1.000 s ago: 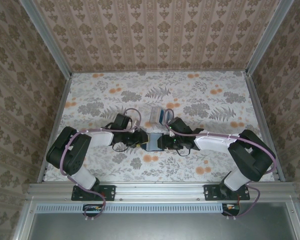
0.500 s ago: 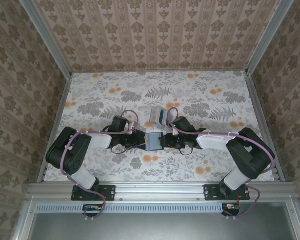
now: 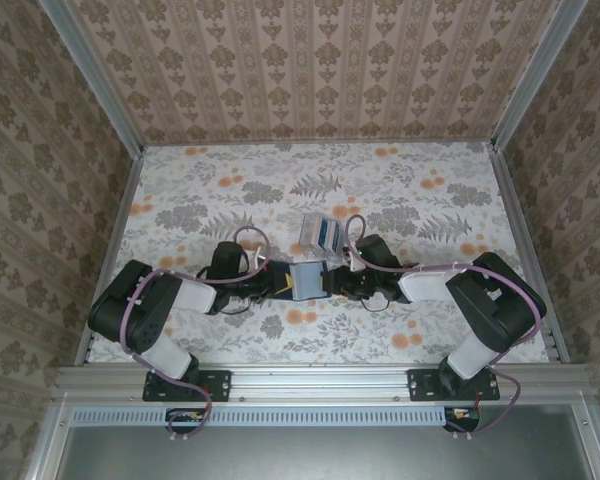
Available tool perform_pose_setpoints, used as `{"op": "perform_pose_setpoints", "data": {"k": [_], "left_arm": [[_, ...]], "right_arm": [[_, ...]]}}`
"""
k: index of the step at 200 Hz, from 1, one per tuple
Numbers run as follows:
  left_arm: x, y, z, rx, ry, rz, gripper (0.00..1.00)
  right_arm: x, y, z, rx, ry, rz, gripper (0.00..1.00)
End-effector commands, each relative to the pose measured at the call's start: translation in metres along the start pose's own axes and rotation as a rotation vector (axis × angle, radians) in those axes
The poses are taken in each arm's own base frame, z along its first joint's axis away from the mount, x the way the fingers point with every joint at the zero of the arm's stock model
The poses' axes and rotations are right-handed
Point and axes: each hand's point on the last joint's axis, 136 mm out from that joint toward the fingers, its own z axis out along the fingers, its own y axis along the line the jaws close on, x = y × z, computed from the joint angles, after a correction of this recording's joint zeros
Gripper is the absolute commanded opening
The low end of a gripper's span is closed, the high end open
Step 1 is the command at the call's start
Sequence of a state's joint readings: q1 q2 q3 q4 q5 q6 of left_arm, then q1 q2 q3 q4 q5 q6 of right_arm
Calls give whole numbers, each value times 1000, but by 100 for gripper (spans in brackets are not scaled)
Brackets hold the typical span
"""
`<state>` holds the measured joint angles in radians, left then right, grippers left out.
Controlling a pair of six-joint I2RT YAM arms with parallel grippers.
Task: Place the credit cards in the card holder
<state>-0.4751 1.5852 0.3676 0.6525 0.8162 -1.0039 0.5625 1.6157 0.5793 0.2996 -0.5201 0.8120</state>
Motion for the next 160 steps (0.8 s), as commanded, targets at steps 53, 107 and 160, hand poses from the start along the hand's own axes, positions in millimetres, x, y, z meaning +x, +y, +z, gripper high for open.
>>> {"op": "perform_pose_setpoints", "data": {"k": [53,107,160], "left_arm": [[-9,-26,3,205,-10,14,0],[-8,-7,10,200,-24,-38,0],[-9,-11,9,207,-25,-23,0]], "right_arm": [[-10,33,-15,-256,-56,24,36],[-15,32,-28,-257,-73,5,33],[-17,28,-24,-257,-48,14,32]]}}
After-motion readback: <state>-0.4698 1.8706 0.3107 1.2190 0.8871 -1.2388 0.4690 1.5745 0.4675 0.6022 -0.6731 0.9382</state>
